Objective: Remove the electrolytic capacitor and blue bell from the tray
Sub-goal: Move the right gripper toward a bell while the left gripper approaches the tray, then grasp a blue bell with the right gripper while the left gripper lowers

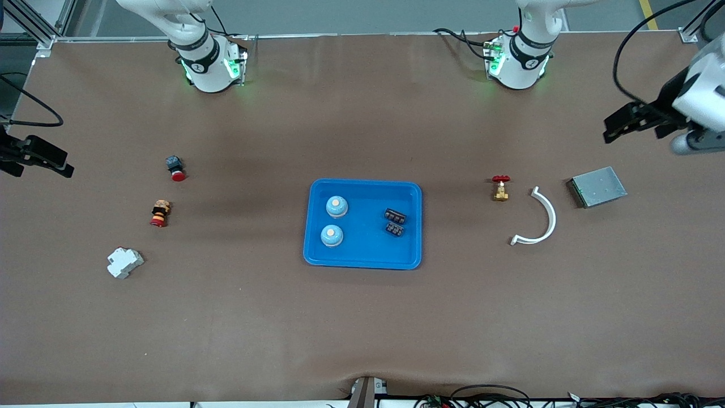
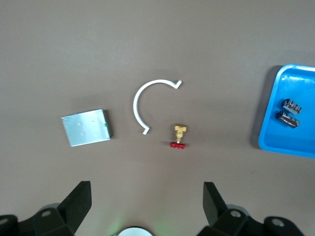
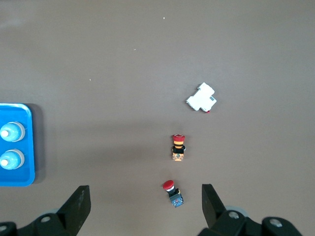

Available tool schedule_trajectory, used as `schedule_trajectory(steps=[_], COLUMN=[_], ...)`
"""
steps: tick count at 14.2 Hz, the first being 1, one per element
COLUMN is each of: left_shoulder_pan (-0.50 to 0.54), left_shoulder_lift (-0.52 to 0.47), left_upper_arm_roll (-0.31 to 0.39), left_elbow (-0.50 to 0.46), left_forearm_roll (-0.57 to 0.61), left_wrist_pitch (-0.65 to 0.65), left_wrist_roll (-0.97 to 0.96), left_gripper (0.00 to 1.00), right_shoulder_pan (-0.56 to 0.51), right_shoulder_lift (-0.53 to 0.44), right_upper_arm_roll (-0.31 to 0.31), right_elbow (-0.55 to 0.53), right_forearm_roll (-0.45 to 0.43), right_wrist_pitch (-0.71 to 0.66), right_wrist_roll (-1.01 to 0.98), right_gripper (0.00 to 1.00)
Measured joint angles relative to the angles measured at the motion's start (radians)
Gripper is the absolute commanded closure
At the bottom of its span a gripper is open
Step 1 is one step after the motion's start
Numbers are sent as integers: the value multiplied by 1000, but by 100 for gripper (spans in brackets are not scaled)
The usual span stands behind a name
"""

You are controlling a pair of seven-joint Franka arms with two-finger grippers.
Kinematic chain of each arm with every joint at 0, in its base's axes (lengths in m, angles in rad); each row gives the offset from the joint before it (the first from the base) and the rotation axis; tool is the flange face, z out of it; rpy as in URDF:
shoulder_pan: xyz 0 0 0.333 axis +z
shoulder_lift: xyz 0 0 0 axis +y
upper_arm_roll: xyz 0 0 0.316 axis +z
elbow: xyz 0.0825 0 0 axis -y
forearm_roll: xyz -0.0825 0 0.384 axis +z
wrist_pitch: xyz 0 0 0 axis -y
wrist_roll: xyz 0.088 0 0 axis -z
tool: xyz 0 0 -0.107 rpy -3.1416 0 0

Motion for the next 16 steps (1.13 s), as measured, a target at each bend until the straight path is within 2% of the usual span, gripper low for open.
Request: schedule_trajectory(steps=[2,6,9,12,16], left_shoulder_pan=[-10,-35,-83,-139,-208], left_shoulder_lift=[49,152,206,261,344], left_upper_arm_roll=[-39,-95,-102,-104,-104], left_elbow=[-5,-9,-52,-97,-100], left_forearm_roll=[0,0,5,11,93], left_wrist_pitch=[48,160,301,438,516], left_wrist_roll=[-77,-218,-336,-501,-699], left_gripper=[0,0,0,0,0], right_shoulder_pan=[33,201,322,414,524], right_shoulder_lift=[2,47,101,128,188], right_upper_arm_roll=[5,16,18,17,17], right_elbow=[-5,-23,-53,-152,-208], right_forearm_roll=[20,26,26,26,26], right_wrist_pitch=[2,61,138,270,368], right_wrist_roll=[89,399,516,652,815], right_gripper=[0,0,0,0,0])
